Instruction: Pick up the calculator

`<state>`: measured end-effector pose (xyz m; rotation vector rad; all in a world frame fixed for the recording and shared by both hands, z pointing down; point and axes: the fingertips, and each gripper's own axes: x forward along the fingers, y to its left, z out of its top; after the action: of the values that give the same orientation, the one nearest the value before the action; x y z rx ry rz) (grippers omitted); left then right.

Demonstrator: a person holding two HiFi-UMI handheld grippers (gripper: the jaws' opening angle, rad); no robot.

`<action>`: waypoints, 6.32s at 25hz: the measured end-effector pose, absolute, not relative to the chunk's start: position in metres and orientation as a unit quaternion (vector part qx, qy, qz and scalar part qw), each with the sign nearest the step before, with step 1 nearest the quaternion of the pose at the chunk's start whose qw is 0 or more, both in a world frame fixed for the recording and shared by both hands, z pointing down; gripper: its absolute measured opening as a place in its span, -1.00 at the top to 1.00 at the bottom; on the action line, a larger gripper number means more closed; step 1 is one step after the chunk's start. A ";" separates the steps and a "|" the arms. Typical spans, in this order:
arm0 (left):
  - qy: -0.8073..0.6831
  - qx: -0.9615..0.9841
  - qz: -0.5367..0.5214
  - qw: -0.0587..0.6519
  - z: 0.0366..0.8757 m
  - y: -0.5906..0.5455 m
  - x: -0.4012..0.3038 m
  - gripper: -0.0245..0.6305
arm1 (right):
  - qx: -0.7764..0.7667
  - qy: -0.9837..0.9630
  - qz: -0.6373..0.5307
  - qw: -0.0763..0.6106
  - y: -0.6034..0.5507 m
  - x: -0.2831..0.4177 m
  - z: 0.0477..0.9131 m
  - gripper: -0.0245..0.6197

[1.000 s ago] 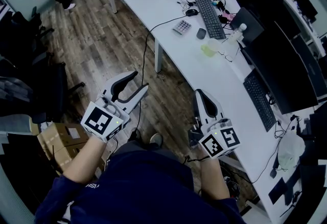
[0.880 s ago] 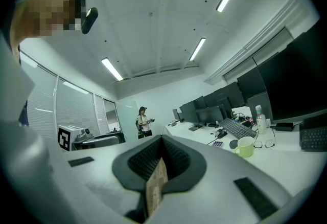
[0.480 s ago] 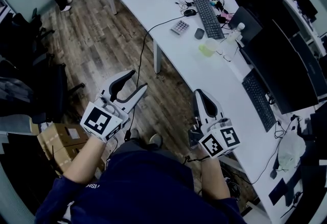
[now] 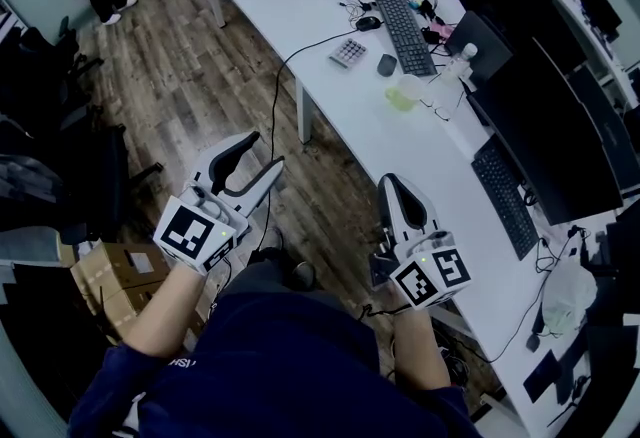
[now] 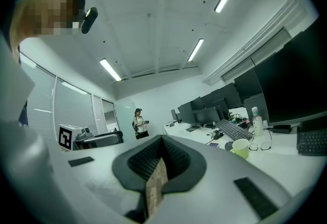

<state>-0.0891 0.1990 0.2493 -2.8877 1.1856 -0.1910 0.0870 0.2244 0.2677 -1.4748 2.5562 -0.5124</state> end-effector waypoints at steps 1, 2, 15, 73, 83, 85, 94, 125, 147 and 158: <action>0.379 -0.923 -0.061 0.007 0.249 0.196 -0.088 0.26 | -0.491 0.851 -0.170 0.073 0.222 0.088 0.268 0.91; 0.379 -0.923 -0.060 0.008 0.250 0.193 -0.087 0.26 | -0.492 0.851 -0.170 0.073 0.219 0.089 0.268 0.91; 0.373 -0.926 -0.057 0.007 0.256 0.145 -0.078 0.26 | -0.496 0.848 -0.171 0.070 0.172 0.097 0.275 0.91; 0.281 -0.956 -0.079 -0.023 0.308 -0.172 -0.133 0.26 | -0.560 0.806 -0.187 0.031 -0.135 0.024 0.301 0.91; 0.275 -0.956 -0.096 -0.030 0.331 -0.204 -0.110 0.26 | -0.564 0.799 -0.203 0.033 -0.170 0.047 0.324 0.91; 0.273 -0.956 -0.100 -0.032 0.337 -0.212 -0.103 0.26 | -0.564 0.798 -0.210 0.032 -0.179 0.053 0.331 0.91; 0.268 -0.955 -0.121 -0.043 0.374 -0.244 -0.065 0.26 | -0.556 0.797 -0.236 0.028 -0.219 0.084 0.365 0.91; 0.195 -0.945 -0.259 -0.038 0.525 -0.258 0.010 0.25 | -0.549 0.772 -0.320 0.018 -0.261 0.139 0.480 0.91; 0.077 -0.931 -0.349 0.066 0.603 -0.216 0.030 0.25 | -0.551 0.757 -0.351 0.020 -0.245 0.136 0.524 0.91; 0.060 -0.919 -0.367 0.128 0.617 -0.214 0.036 0.25 | -0.548 0.753 -0.364 0.017 -0.236 0.130 0.539 0.91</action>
<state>0.0357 -0.2140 0.6168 -2.6743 0.1746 -1.0673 0.1297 -0.2362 0.5395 -1.7021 2.3418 -1.1313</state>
